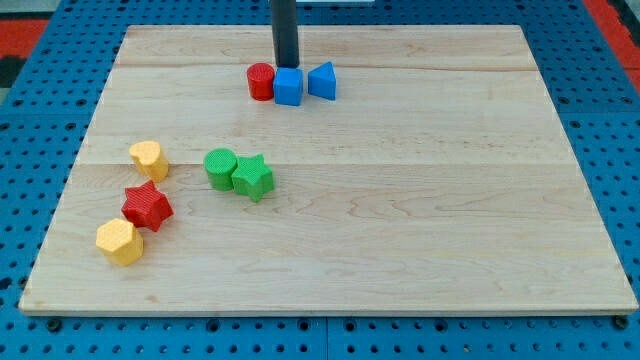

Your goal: Move the blue cube to the right of the yellow heart

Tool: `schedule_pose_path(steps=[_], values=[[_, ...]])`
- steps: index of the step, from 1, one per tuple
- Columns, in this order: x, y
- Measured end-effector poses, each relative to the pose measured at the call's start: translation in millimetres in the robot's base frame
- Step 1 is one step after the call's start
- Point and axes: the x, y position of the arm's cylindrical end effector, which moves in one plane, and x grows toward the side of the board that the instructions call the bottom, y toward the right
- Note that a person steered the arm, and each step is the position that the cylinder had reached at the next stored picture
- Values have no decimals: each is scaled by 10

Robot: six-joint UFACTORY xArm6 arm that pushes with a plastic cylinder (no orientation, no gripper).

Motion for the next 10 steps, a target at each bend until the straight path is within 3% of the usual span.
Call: schedule_pose_path(steps=[1,3,5,6,8,10], values=[[-122,18],[109,261],[873,198],[1114,-99],[652,-112],[875,-1077]])
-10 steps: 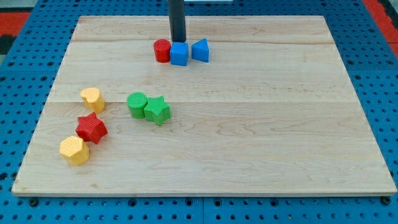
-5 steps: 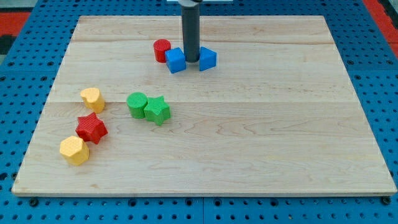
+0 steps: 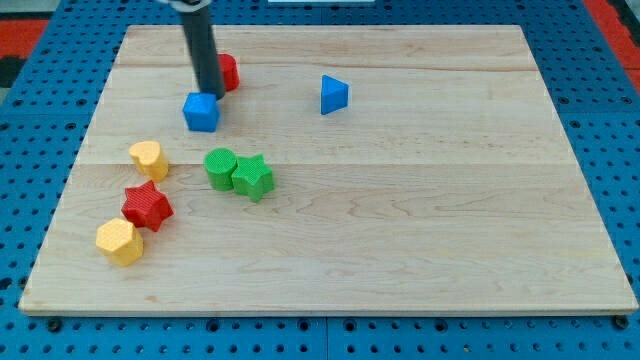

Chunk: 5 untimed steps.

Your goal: Move the blue cube to the right of the yellow heart

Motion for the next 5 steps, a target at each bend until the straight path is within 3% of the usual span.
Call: schedule_pose_path(steps=[2,4,5], values=[[536,180],[158,-75],[442,-104]])
